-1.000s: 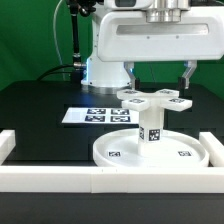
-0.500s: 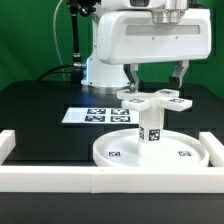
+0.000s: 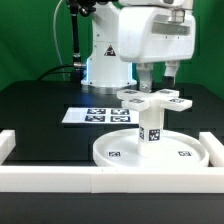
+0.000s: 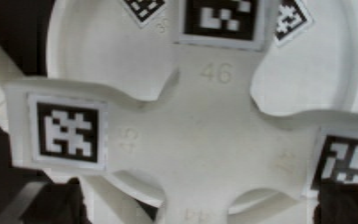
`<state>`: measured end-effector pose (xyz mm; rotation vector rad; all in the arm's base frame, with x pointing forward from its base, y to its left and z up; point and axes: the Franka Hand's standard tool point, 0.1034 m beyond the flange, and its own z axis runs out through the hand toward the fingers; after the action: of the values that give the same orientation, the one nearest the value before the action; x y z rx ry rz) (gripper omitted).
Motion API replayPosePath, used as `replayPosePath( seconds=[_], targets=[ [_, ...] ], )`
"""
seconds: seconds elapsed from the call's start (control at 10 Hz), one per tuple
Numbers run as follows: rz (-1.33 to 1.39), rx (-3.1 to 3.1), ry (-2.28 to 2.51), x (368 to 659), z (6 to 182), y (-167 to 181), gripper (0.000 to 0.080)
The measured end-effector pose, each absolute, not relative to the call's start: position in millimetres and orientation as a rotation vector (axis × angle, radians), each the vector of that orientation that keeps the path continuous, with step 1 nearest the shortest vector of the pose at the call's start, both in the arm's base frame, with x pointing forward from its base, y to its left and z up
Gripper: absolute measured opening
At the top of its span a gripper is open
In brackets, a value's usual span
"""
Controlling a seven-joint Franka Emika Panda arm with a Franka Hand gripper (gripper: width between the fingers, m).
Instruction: Assemble round table
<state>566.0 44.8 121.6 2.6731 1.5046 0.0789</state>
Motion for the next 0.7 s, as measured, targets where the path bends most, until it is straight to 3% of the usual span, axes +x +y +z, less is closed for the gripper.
replayPosePath(
  seconds=[0.7],
  targets=[
    [0.015, 2.202, 2.064, 565.2, 116.0, 39.9, 0.0649]
  ],
)
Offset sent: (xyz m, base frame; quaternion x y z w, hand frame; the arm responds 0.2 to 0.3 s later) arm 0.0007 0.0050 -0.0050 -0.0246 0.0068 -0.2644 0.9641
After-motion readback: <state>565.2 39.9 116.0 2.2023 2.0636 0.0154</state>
